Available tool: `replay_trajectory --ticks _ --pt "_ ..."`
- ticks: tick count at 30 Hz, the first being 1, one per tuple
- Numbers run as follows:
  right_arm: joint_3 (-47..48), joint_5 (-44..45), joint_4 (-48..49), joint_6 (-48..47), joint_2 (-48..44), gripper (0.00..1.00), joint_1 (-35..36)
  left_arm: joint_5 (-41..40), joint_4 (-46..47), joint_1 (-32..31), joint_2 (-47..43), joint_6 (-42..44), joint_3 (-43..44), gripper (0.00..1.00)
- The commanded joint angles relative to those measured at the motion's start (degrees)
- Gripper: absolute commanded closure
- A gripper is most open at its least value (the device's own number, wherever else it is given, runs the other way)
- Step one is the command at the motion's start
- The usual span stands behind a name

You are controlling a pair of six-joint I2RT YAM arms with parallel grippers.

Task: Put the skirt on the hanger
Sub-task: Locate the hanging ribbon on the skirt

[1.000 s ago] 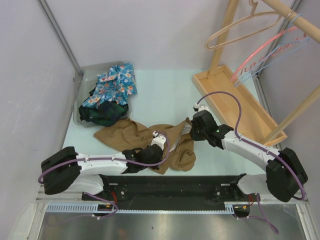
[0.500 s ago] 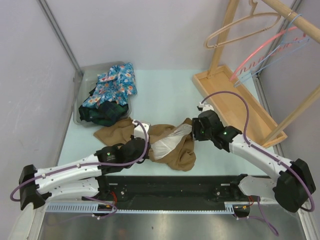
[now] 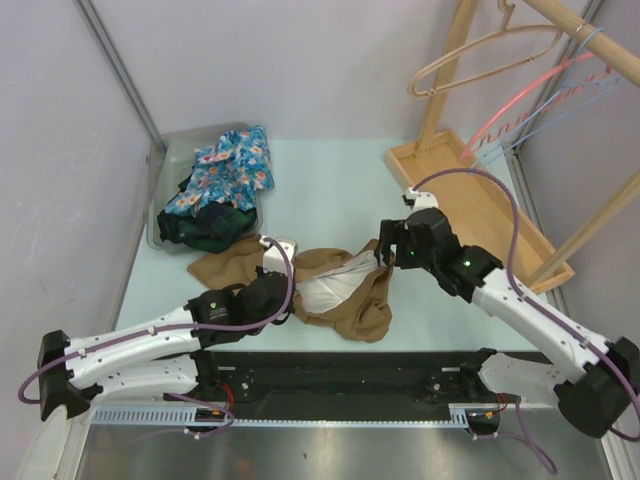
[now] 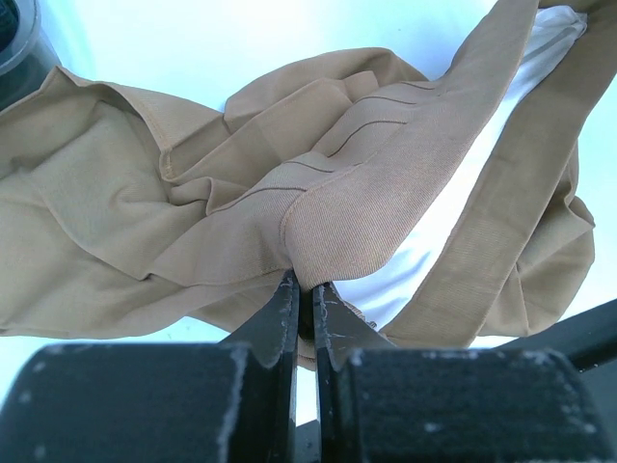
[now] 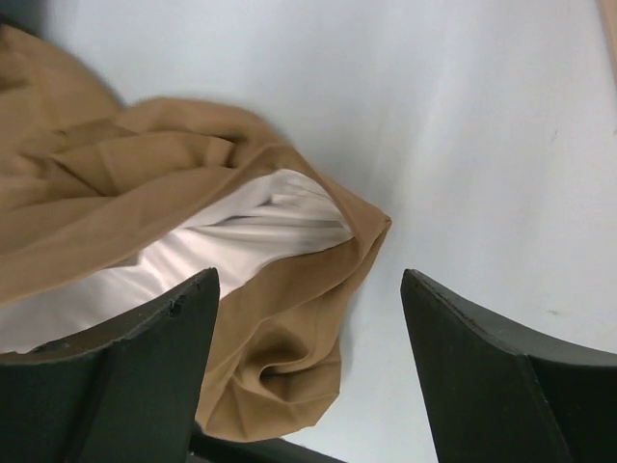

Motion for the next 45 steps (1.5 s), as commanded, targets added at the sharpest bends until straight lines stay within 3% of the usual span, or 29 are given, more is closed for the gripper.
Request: replay_trajectory --ticks 1,7,10,13,14,15,26,36,41,45 --pt "-0.21 2.40 1.44 0.91 6.91 0.21 0.13 -2.09 1.20 0.39 -0.09 -0.22 2.56 1.00" --pt "2.16 7.67 2.59 2.48 15.35 0.24 -2.15 1.50 -0.03 3.54 -1.22 -3.82 2.74 1.00" --pt "2.51 6.36 4.25 2.05 16.51 0.35 -3.12 5.10 -0.12 7.49 -3.33 -4.79 2.21 1.00" --pt "3.56 4.69 4.78 1.44 16.68 0.74 -3.56 9.75 2.07 11.72 -5.27 -3.48 1.68 1.00" --pt "4.26 4.25 4.52 1.09 16.60 0.98 -3.56 10.73 3.03 12.68 -6.06 -2.87 2.03 1.00" --pt "4.97 4.16 4.00 0.73 15.99 1.00 -3.48 11.35 3.30 14.43 -6.33 -1.21 2.64 1.00" --pt "27.09 6.44 -6.18 -1.20 2.54 1.00 -2.77 12.67 -3.37 15.24 -6.50 12.69 26.72 1.00" --pt "39.86 3.98 -11.56 -2.78 -0.10 1.00 -0.84 15.23 -6.19 15.24 -6.33 19.63 42.10 1.00" --pt "34.08 4.42 -11.48 -0.77 -1.07 1.00 -0.75 17.15 -4.43 15.24 -6.24 18.24 38.17 1.00" --pt "23.37 4.25 -10.16 2.39 -3.35 1.00 -0.84 19.61 -0.75 15.24 -7.38 13.59 26.34 1.00"
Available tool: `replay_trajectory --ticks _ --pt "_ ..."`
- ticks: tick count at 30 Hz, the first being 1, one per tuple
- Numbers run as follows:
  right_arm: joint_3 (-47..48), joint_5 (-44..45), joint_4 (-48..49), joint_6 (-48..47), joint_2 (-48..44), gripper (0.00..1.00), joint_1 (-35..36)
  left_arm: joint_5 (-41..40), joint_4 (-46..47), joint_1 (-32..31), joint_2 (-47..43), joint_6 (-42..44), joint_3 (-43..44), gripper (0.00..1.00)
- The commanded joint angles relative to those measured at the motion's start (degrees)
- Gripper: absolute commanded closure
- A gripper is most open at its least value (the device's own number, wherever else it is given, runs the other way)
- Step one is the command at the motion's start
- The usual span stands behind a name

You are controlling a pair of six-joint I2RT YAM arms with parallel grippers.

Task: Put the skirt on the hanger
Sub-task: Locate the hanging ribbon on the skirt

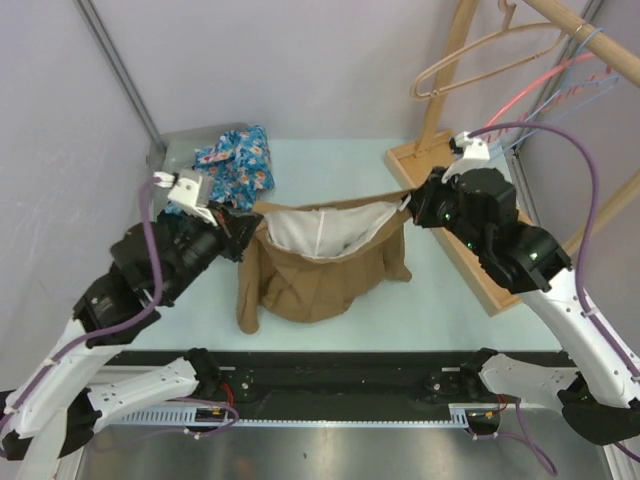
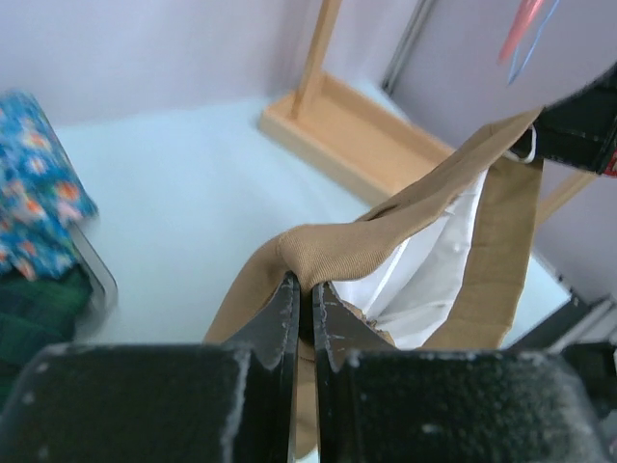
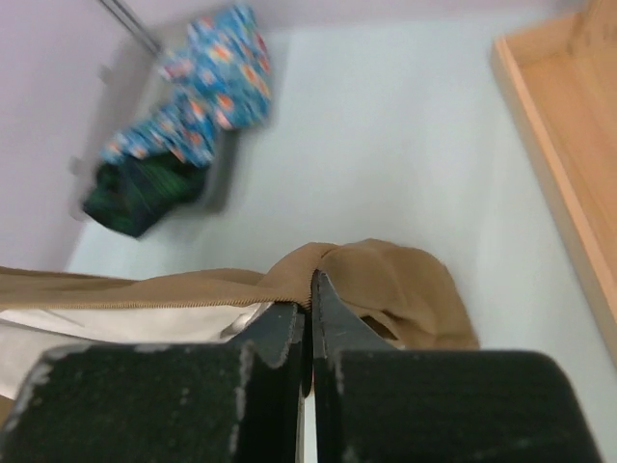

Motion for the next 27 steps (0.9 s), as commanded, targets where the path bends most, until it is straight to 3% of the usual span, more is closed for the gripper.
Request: replay_trajectory --ticks 1,4,11,19,22,23,24,26,27 --pt "-11.54 1.10 1.18 3.75 -3.15 1.00 -0.47 2.61 5.29 0.29 -1.00 -5.08 -11.05 1.00" --pt "-21.82 -0.92 3.46 6.65 -4.13 1.00 -0.47 4.28 9.24 0.29 -2.67 -10.88 -22.73 1.00" --pt "-39.08 -4.18 12.35 12.63 -0.72 1.00 -0.82 9.64 28.64 0.29 -5.31 -21.97 -52.78 1.00" --pt "-38.57 -4.97 12.79 13.17 8.70 1.00 -2.49 13.16 36.32 0.29 -7.59 -22.86 -61.44 1.00" --pt "-36.38 -4.88 13.41 9.93 7.13 0.84 -0.39 12.90 35.36 0.29 -8.90 -22.51 -60.47 1.00" --pt "-35.50 -4.10 13.41 9.30 6.42 0.76 0.23 12.81 34.92 0.29 -9.26 -22.16 -59.69 1.00" --pt "-34.62 -3.40 12.71 8.69 5.29 0.63 1.54 12.73 34.92 0.29 -9.61 -21.46 -59.33 1.00" --pt "-32.25 -1.55 12.27 7.28 3.87 0.54 2.43 11.94 32.57 0.29 -10.58 -20.66 -57.84 1.00" --pt "-31.54 -0.76 11.48 7.01 3.35 0.44 3.21 11.50 31.68 0.29 -10.84 -19.79 -57.31 1.00"
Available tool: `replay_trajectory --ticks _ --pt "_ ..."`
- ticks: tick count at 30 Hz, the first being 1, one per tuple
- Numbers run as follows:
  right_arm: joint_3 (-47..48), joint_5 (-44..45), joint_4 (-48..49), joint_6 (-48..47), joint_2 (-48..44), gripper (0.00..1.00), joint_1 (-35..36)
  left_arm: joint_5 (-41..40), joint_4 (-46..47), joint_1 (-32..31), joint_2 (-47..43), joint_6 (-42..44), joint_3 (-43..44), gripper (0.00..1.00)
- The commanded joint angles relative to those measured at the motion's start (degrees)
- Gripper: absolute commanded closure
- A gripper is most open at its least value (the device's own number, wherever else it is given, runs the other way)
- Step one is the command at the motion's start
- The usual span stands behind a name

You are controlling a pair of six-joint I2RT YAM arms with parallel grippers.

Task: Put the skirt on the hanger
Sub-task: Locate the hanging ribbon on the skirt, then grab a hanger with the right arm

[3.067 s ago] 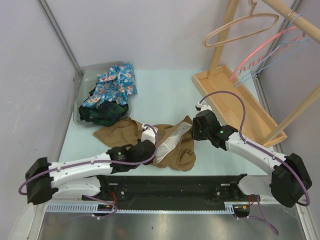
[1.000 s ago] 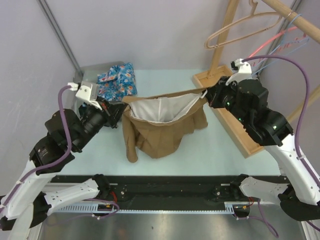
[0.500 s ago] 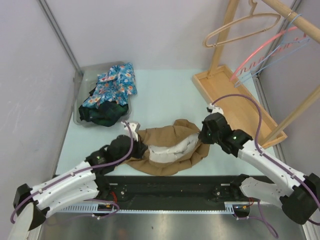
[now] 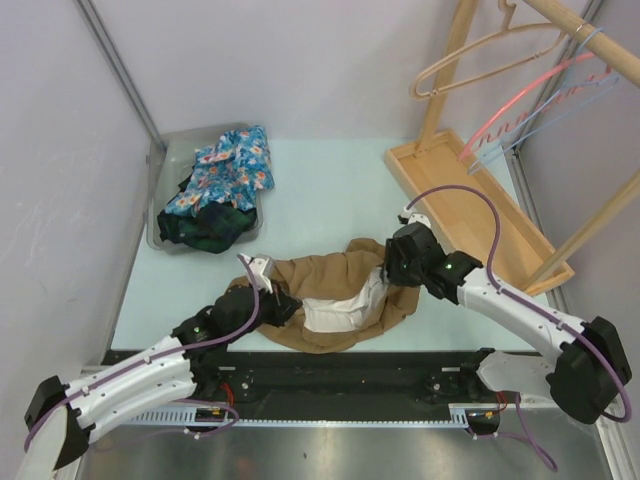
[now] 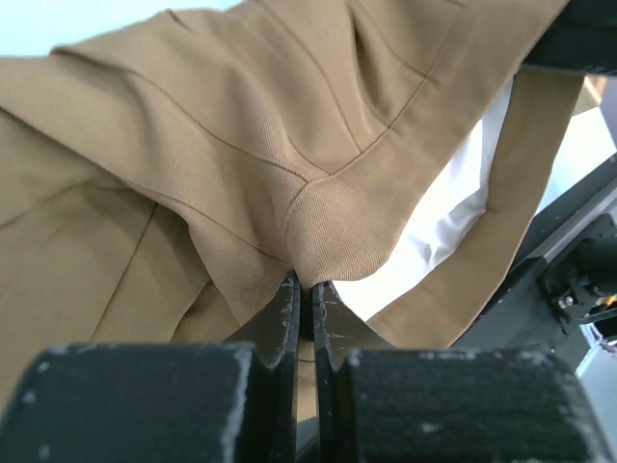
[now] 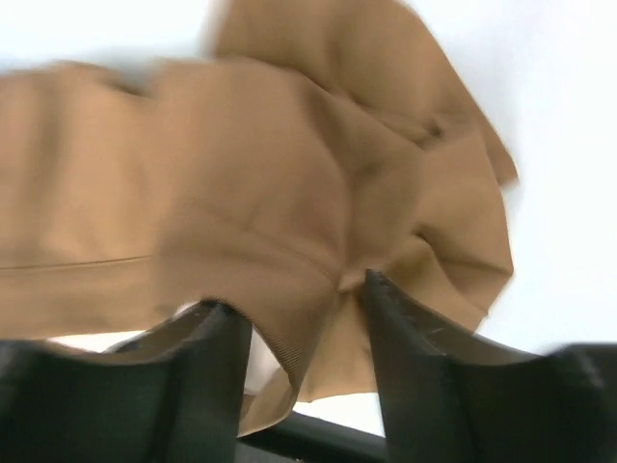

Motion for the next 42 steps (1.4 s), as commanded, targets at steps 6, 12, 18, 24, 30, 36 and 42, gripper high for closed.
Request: replay_trajectory --ticks 6,12,18,24,30,36,42 --pt "12.84 9.28 -4.19 -3.35 -5.34 0.30 3.22 -4.45 -8.67 0.27 -2.19 4.39 7.93 0.58" --pt "15.48 10.96 -4.21 -6.86 -4.20 0.29 6.21 -7.89 -14.13 0.27 -5.70 4.13 9.25 0.21" --pt "19.43 10.52 -4.12 -7.13 -2.45 0.31 8.33 -5.17 -17.03 0.18 -6.06 2.72 10.84 0.20" --pt "25.67 10.61 -2.28 -10.99 -2.36 0.32 5.53 -5.87 -17.04 0.10 -7.99 2.89 11.80 0.20" --pt "39.90 8.33 -1.13 -16.61 0.71 0.32 -2.47 -8.24 -17.30 0.10 -4.32 6.14 18.74 0.17" --pt "55.44 8.77 -0.78 -17.42 8.36 0.33 -10.82 -8.51 -17.21 0.10 1.32 8.25 23.93 0.17" --pt "73.02 6.22 -3.93 -14.60 16.87 0.36 -18.56 -6.84 -15.10 0.10 3.26 8.70 25.43 0.16"
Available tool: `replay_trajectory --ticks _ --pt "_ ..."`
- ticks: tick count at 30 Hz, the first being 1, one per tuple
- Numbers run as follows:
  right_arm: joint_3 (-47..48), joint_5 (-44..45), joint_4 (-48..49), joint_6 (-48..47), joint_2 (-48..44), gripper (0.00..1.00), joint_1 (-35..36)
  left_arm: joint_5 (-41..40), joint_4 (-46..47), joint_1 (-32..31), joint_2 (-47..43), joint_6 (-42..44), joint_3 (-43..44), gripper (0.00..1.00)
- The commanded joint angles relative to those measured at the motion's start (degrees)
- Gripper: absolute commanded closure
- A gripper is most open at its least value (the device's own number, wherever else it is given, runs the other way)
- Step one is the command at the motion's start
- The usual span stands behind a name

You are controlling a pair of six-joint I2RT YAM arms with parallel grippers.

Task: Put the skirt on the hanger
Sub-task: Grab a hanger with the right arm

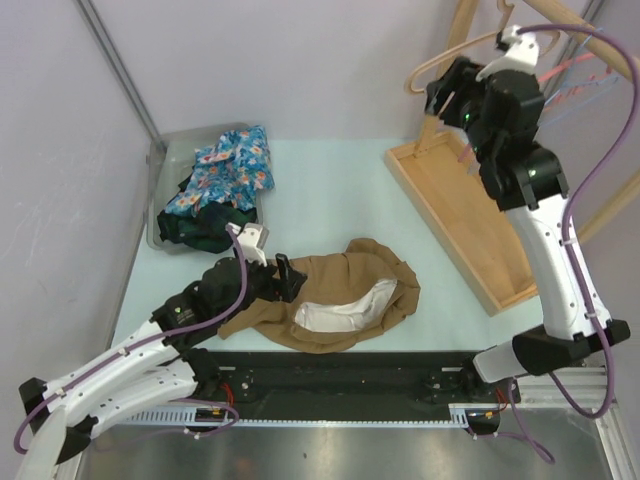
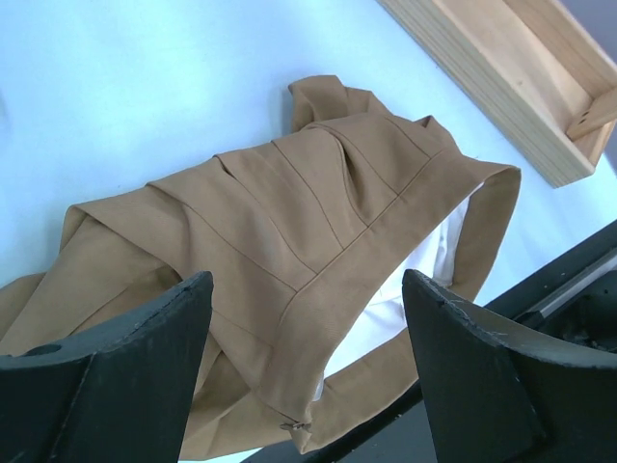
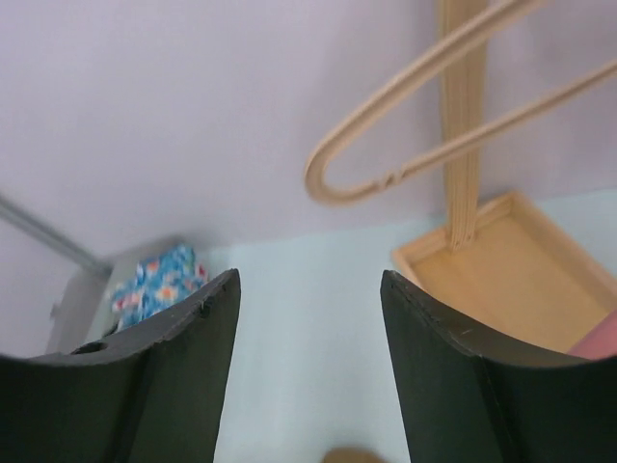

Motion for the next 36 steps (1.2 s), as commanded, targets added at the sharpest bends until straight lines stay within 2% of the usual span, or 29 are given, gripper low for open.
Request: replay_trajectory --ticks 1,3,4,5,7,8,13,16,20,23,25,28,32,36 --pt "16.74 -0.91 -2.69 0.74 5.22 0.36 -4.19 1.23 3.02 0.07 0.22 1.61 2.85 0.16" --pt "21.78 0.67 -7.34 1.00 7.15 0.39 -5.93 1.67 3.55 0.07 0.22 1.35 2.67 0.16" --pt "25.55 1.89 -9.10 1.35 7.60 0.42 -7.08 2.10 3.98 0.07 0.22 1.26 2.59 0.16" --pt "27.50 2.34 -13.21 2.57 7.95 0.50 -8.39 2.28 4.16 0.07 0.13 1.09 2.41 0.16" --pt "29.01 1.30 -16.66 3.72 7.08 0.55 -13.12 2.63 4.86 0.07 -0.13 0.73 1.88 0.16" --pt "28.32 1.11 -19.03 4.34 6.55 0.58 -14.46 2.72 5.22 0.07 -0.22 0.65 1.10 0.16" --pt "22.44 -3.44 -25.11 4.17 2.60 0.57 -23.59 3.77 5.66 0.07 -0.05 0.47 0.30 0.16" --pt "16.46 -5.64 -25.20 3.64 -0.92 0.57 -26.42 4.74 5.66 0.07 0.39 0.91 0.04 0.16" --pt "12.85 -7.93 -24.76 3.46 -2.77 0.67 -30.45 5.53 5.83 0.07 1.18 0.91 -0.23 0.15" --pt "11.09 -12.94 -24.68 4.34 -2.16 0.68 -32.13 6.15 6.80 0.07 1.62 0.30 -0.75 0.16" --pt "9.95 -14.87 -23.98 4.52 -1.89 0.68 -32.67 6.33 7.50 0.07 1.54 0.12 -1.02 0.15" --pt "9.33 -15.15 -21.51 4.17 -1.46 0.63 -32.67 6.15 8.56 0.07 1.45 -0.41 -1.72 0.15" --pt "10.82 -12.96 -21.07 4.26 1.09 0.45 -32.67 6.33 9.17 0.07 2.06 -0.32 -2.07 0.15" --pt "10.65 -7.60 -19.76 3.55 2.94 0.43 -32.14 6.33 9.00 0.07 3.03 0.29 -1.63 0.15"
